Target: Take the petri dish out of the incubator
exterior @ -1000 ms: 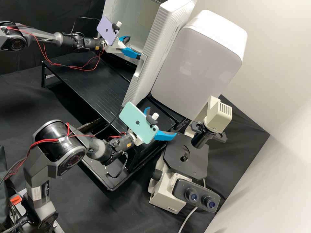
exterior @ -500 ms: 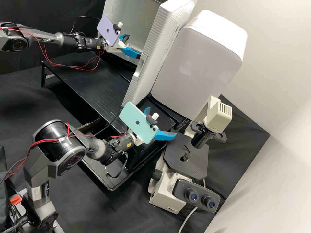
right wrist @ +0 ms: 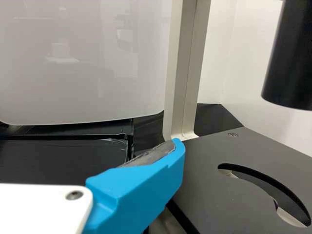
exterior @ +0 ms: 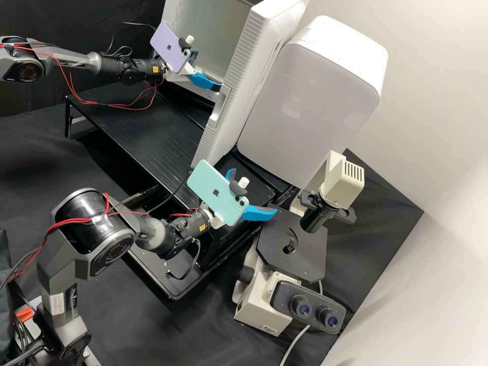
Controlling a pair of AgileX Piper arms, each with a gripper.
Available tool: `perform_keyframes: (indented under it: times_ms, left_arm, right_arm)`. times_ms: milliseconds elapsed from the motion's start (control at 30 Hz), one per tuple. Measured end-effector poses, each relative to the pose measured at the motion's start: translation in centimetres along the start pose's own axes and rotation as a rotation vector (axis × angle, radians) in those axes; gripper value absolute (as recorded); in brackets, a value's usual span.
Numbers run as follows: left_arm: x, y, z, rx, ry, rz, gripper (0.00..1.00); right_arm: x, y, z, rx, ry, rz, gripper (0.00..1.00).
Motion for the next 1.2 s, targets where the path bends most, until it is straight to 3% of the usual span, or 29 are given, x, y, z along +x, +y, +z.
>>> perform_keyframes:
  times_ms: [133,433,633,667,700,767,833,967,1200]
  left_arm:
    - [0.0,0.2,0.1,0.025,0.01,0.004,1.0]
    - [0.0,0.6,0.1,0.022,0.077,-0.009,1.0]
    - [0.1,0.6,0.7,0.061,0.016,-0.008,1.0]
    - [0.1,0.6,0.8,0.035,0.001,-0.008,1.0]
    - [0.1,0.6,1.0,0.039,-0.019,-0.012,1.0]
    - [0.1,0.5,1.4,0.11,-0.066,-0.026,1.0]
    - [0.1,0.3,1.7,0.039,-0.09,-0.047,1.0]
    - [0.0,0.0,1.9,0.079,-0.12,-0.077,1.0]
    - [0.0,0.0,2.0,0.082,-0.116,-0.085,1.0]
  right_arm:
    - [0.0,0.0,0.0,0.0,0.0,0.0,1.0]
    - [0.0,0.0,0.0,0.0,0.0,0.0,1.0]
    - [0.0,0.0,0.0,0.0,0.0,0.0,1.0]
    - [0.0,0.0,0.0,0.0,0.0,0.0,1.0]
    - [0.0,0.0,0.0,0.0,0.0,0.0,1.0]
    - [0.0,0.0,0.0,0.0,0.0,0.0,1.0]
    - [0.0,0.0,0.0,0.0,0.0,0.0,1.0]
    - [0.0,0.0,0.0,0.0,0.0,0.0,1.0]
    - [0.0,0.0,0.0,0.0,0.0,0.0,1.0]
